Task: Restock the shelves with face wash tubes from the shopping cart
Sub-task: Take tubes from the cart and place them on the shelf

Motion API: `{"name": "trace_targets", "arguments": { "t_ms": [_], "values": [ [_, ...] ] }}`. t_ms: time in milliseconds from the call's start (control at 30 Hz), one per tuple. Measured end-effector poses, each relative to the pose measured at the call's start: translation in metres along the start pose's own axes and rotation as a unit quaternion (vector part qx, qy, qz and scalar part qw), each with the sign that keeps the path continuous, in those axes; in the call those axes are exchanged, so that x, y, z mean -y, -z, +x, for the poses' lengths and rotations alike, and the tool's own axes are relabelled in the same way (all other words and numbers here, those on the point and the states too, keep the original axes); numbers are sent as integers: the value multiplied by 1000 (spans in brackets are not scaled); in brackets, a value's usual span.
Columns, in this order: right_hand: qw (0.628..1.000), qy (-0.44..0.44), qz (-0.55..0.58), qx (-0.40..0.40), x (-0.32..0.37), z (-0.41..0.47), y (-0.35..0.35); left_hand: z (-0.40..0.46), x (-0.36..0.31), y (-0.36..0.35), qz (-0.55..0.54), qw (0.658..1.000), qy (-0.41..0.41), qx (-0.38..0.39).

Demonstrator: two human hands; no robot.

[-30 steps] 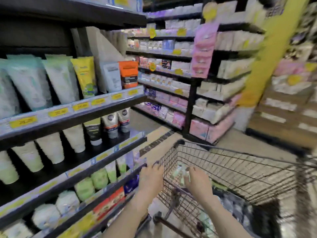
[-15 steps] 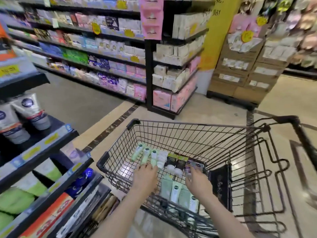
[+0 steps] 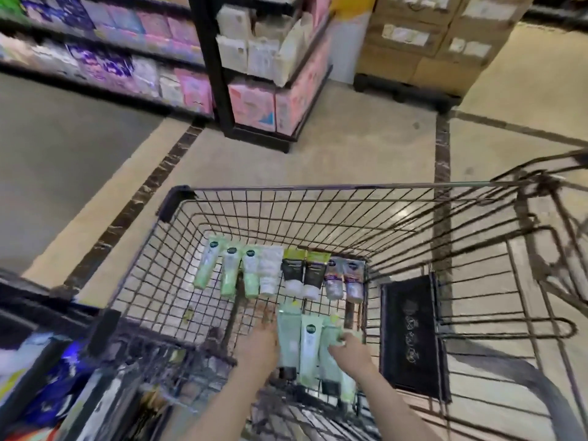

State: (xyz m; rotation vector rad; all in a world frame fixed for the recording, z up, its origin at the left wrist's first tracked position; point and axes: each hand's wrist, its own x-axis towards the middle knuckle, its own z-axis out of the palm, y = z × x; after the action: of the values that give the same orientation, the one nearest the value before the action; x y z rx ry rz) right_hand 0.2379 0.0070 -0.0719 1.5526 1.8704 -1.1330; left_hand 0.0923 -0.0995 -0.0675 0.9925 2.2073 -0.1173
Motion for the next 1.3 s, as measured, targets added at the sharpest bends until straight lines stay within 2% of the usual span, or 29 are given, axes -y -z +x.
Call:
{"name": "trace_targets", "arguments": {
  "t_ms": [133,333,533,800,933,1167,1300],
  "values": [
    [996,-57,52,45,0,45,-27,44,4,-24,-91,995,38,24],
    [989,-111,32,95,-1,89,-73,95,4,-58,-170,975,106,97],
    [985,-161,20,52,2,101,-105,111,-1,-96,-277,931,183,150],
    [984,-175,35,-20,-1,103,-121,118,-4,-109,-219,944,202,142],
    [989,-146,20,-11,-1,103,-124,118,1,-108,-215,950,191,122],
    [980,-118,155,29,0,103,-95,113,12,-83,-243,951,167,91],
    [950,-114,292,14,8,91,-76,99,8,-59,-250,953,151,80]
  ]
}}
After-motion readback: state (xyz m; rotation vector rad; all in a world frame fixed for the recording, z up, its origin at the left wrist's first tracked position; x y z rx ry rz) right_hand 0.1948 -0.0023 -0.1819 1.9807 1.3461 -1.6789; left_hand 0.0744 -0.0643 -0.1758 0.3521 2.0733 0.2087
